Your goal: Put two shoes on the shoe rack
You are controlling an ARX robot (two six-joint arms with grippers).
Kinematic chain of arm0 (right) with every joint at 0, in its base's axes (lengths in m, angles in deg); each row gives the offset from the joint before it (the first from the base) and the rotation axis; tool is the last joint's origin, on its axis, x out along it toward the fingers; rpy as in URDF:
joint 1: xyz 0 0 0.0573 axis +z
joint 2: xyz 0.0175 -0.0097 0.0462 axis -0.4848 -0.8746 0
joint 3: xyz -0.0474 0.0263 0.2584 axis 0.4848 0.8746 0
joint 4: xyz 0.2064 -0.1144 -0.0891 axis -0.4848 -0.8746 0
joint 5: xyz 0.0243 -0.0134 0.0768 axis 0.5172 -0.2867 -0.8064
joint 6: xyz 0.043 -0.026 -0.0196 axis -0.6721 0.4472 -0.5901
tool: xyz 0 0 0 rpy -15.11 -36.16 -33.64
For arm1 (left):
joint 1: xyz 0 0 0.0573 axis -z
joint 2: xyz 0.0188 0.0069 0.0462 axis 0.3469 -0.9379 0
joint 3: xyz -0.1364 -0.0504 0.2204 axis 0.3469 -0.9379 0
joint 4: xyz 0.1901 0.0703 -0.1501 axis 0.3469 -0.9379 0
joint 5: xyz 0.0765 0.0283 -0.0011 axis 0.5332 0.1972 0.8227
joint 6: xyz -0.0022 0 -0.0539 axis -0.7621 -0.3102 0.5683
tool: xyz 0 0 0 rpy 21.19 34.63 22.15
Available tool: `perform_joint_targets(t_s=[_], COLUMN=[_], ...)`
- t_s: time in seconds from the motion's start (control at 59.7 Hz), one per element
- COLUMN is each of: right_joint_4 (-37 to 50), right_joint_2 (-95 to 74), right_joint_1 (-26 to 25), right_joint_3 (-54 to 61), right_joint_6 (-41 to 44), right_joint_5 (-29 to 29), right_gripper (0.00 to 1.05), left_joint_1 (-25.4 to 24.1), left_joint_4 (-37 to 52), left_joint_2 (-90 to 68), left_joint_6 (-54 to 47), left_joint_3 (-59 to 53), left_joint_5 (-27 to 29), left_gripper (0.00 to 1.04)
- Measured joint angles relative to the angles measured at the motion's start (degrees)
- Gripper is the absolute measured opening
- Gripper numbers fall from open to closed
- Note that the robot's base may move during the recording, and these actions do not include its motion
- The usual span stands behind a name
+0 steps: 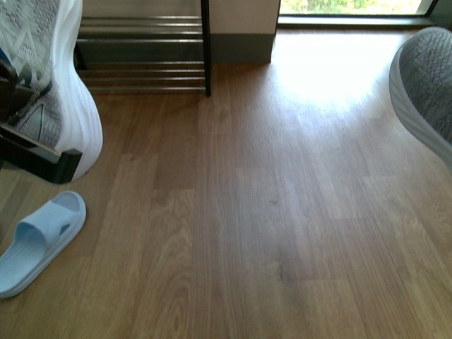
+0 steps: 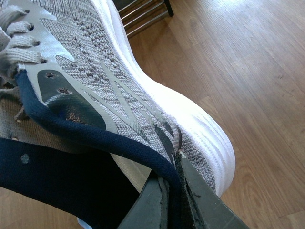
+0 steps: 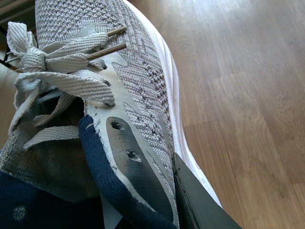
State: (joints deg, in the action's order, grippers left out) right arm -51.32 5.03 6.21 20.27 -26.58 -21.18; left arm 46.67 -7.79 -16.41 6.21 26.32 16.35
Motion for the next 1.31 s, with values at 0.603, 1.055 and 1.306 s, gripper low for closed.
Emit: perform_joint_targets(t_s=[0.603, 1.055, 1.306], right_joint_4=[0.0, 0.0, 0.0], right_joint_2=[0.0, 0.0, 0.0], right_joint_1=[0.0, 0.0, 0.0], right_joint_3=[0.0, 0.0, 0.0], right_joint_6=[0.0, 0.0, 0.0], right_joint_5=[0.0, 0.0, -0.2], right_gripper=[0.01, 0.01, 0.01], left_joint_1=[0.2, 0.2, 0.2], left_joint_4=[0.0, 0.0, 0.0], left_joint_2=[0.0, 0.0, 0.0], left_joint_6=[0.0, 0.0, 0.0], left_joint_3=[0.0, -0.1, -0.1], left_joint_5=[-0.1, -0.1, -0.1], left_gripper=[0.02, 0.02, 0.02])
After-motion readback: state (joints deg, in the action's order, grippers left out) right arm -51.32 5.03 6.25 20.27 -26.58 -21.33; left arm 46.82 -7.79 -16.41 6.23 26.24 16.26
